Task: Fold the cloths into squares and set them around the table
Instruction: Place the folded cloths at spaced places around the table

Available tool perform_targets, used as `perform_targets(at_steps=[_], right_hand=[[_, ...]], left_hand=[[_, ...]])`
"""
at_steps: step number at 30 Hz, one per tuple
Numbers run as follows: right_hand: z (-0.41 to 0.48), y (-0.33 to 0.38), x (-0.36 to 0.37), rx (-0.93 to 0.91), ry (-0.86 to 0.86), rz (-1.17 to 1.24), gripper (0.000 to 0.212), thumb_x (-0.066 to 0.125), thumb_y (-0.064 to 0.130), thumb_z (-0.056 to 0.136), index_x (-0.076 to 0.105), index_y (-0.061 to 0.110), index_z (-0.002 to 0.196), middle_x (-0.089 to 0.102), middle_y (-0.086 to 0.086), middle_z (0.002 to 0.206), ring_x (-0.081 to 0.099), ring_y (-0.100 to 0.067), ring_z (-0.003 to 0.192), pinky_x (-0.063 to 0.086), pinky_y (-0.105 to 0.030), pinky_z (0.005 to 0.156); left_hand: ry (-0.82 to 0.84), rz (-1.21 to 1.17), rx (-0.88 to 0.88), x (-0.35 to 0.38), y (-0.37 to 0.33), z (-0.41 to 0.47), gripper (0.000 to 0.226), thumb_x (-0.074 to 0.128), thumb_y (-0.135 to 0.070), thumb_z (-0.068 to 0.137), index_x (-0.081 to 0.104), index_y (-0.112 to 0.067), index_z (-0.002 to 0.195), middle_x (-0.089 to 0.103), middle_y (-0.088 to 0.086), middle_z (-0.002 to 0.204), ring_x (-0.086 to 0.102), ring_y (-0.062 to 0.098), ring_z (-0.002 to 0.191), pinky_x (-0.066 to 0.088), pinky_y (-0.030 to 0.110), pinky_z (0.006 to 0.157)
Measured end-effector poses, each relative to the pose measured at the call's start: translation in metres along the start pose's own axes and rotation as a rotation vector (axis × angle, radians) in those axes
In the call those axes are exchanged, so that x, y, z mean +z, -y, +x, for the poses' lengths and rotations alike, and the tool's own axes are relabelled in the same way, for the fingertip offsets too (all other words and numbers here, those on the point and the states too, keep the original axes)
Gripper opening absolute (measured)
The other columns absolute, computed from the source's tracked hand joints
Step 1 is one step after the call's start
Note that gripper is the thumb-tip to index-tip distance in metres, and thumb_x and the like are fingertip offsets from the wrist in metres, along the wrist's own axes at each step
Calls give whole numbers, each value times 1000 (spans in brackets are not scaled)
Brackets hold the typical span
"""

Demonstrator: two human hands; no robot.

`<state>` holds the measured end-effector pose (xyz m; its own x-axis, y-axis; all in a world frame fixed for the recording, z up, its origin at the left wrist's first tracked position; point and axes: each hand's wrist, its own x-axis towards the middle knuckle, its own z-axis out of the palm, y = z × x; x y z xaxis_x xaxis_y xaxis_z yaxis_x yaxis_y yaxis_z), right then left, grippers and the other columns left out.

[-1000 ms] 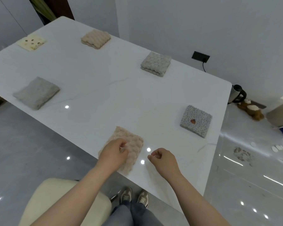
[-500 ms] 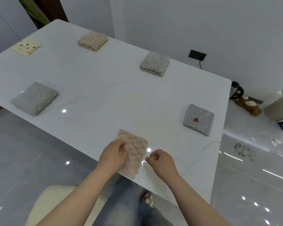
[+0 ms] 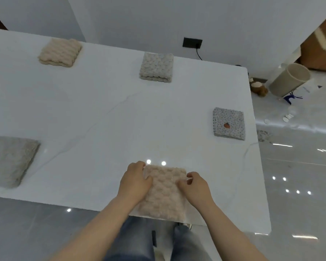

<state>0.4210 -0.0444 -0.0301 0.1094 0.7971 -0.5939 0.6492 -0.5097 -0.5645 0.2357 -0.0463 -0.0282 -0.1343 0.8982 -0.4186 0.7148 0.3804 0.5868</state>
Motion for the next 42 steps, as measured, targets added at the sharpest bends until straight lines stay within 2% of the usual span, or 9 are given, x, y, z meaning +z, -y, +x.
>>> perform_targets(at_steps=[2,4,7,11,15,18,29,32,42], right_hand=[[-4,3,7,44,-10,10,53,58,30,92,42,5,136,53,7,93,51,-10,81,38,-15,58],[-7,6,12,74,-22,24,54,59,31,91,43,4,135,56,-1,106,52,-14,90,43,-21,70],[-9,5,16,89,-25,31,47,59,32,91,49,5,128,57,1,103,55,-16,91,47,-26,77],[-12,3,18,94,-32,35,33,58,27,90,54,7,116,58,2,95,56,-16,85,48,-27,73],[-14,6,22,90,-37,39,26,57,24,90,55,8,111,58,2,90,55,-12,78,42,-20,59],[-14,8,27,67,-48,37,24,58,24,91,55,9,109,54,7,84,51,-6,72,36,-15,54],[-12,29,49,3,-35,24,14,58,25,91,49,15,89,46,10,72,43,-1,62,28,-14,48],[-13,36,57,-15,-36,10,21,59,25,91,43,19,78,43,9,68,40,-3,58,27,-15,46],[-11,53,76,-39,-84,2,14,57,26,91,48,15,94,47,9,70,44,-4,59,31,-18,49]], left_hand=[[46,6,16,-3,7,1,32,54,-25,89,50,-14,119,48,-1,110,56,16,94,45,25,77],[77,14,36,-6,11,2,31,54,-26,89,50,-13,117,49,-1,109,57,17,94,47,26,79],[93,30,23,-3,16,5,25,53,-28,90,51,-13,109,52,1,105,57,17,89,47,27,76],[132,24,-42,7,20,2,22,56,-32,87,47,-13,94,58,6,95,54,16,75,46,26,64],[146,-7,-32,10,27,1,23,58,-28,88,47,-15,102,53,-2,86,49,10,74,37,17,58],[104,-45,-12,9,34,3,29,57,-17,87,53,-8,113,54,-1,90,50,12,80,36,16,59],[55,-67,-25,-12,57,8,31,59,-14,86,53,-9,116,55,0,93,53,15,84,40,23,72],[47,-78,-43,-20,65,11,32,58,-14,86,53,-9,117,55,2,95,54,16,86,42,25,74],[29,-90,-31,-34,79,18,31,57,-14,87,52,-9,117,56,6,101,51,16,85,39,24,73]])
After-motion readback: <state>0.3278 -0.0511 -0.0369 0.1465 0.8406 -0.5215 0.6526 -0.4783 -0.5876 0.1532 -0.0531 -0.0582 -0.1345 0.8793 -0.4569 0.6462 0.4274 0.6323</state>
